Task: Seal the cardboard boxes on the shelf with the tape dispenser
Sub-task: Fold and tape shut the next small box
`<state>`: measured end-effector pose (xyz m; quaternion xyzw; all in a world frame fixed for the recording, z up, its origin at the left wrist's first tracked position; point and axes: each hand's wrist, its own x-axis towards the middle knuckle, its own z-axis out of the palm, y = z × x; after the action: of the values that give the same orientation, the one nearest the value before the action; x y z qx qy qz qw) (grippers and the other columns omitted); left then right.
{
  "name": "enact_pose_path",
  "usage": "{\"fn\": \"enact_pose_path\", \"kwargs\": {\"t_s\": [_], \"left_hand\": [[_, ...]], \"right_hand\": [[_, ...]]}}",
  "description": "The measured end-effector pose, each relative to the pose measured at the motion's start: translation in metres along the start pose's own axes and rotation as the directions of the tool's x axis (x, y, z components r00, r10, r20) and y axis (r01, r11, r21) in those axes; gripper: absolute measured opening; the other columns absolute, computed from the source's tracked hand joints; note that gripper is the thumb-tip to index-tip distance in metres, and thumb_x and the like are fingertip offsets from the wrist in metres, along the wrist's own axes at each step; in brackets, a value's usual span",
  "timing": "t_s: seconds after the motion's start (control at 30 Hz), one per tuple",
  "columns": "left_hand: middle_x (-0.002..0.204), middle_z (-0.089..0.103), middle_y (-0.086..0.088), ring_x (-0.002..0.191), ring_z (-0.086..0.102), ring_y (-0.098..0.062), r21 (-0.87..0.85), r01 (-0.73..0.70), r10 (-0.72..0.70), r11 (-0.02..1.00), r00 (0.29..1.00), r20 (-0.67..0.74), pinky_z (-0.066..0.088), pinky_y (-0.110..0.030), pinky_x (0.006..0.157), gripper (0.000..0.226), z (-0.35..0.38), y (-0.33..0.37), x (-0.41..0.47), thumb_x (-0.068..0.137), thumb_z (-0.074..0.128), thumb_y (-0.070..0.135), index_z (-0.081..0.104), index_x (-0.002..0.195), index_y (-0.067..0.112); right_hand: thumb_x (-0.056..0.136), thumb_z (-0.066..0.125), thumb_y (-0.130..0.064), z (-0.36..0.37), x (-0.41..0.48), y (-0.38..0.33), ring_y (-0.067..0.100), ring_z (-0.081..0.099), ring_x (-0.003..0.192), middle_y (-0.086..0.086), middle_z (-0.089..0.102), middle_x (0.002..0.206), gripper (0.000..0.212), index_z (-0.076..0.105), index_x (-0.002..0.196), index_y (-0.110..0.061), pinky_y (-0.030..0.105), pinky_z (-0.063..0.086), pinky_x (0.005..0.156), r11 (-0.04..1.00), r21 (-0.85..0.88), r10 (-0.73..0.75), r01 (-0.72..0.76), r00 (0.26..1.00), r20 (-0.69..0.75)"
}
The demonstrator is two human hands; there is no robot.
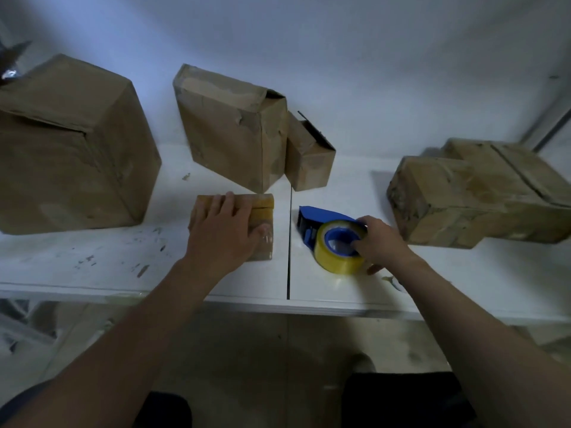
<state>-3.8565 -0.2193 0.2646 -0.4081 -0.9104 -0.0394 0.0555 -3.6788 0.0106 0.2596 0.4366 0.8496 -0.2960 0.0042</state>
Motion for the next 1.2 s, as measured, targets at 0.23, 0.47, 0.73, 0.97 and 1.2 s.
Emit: {"fn": "enact_pose_path", "kwargs": {"t_s": [0.23,0.47,0.73,0.97,1.2], "left_hand": [[0.167,0.011,-0.009,0.152,0.009,-0.036,-0.106,0.125,-0.119,0.987,0.991,0.058,0.011,-0.059,0.122,0.068,-0.004,0.008,0.0,0.096,0.022,0.069,0.026,0.154,0.033],[0.164,0.021,0.0,0.153,0.003,-0.031,-0.275,0.101,-0.123,0.956,0.99,-0.066,0.017,-0.06,0.12,0.046,-0.013,0.006,0.005,0.1,0.042,0.056,0.055,0.139,0.036],[0.162,0.031,-0.002,0.154,0.005,-0.026,-0.429,0.092,-0.117,0.899,0.993,-0.032,0.002,-0.05,0.123,0.045,-0.034,-0.003,0.005,0.105,0.036,0.044,0.052,0.143,0.028],[0.131,0.059,-0.003,0.117,0.041,-0.018,-0.62,0.22,-0.343,0.753,0.935,-0.086,0.029,-0.035,0.105,0.04,-0.056,-0.012,0.005,0.104,0.04,0.042,0.067,0.124,0.021],[0.108,0.064,0.006,0.112,0.053,-0.019,-0.778,0.243,-0.364,0.58,0.931,0.02,0.04,-0.038,0.1,0.033,-0.071,-0.027,0.015,0.103,0.037,0.049,0.068,0.094,0.038]], "right_hand": [[0.078,0.081,-0.015,-0.002,0.003,-0.002,0.033,0.07,0.073,0.011,0.064,0.092,0.045,0.048,0.107,-0.021,0.05,0.062,0.058,0.979,0.205,-0.013,0.02,0.999,-0.039],[0.078,0.081,-0.013,-0.013,0.002,-0.017,0.025,0.06,0.06,0.009,0.067,0.087,0.05,0.044,0.112,-0.02,0.038,0.054,0.053,0.938,0.328,-0.086,0.113,0.992,-0.095],[0.072,0.081,-0.002,-0.027,-0.013,-0.061,0.015,0.057,0.087,0.0,0.044,0.117,0.069,0.043,0.12,-0.033,0.025,0.052,0.069,0.868,0.264,-0.281,0.421,0.854,-0.438],[0.081,0.075,-0.005,-0.035,-0.026,-0.092,0.012,0.056,0.081,0.002,0.04,0.118,0.06,0.051,0.129,-0.031,0.017,0.048,0.064,0.825,0.36,-0.276,0.436,0.867,-0.416],[0.078,0.075,-0.007,-0.031,-0.026,-0.113,0.02,0.061,0.093,0.003,0.049,0.12,0.058,0.053,0.123,-0.038,0.026,0.052,0.065,0.756,0.433,-0.324,0.491,0.855,-0.405]]}}
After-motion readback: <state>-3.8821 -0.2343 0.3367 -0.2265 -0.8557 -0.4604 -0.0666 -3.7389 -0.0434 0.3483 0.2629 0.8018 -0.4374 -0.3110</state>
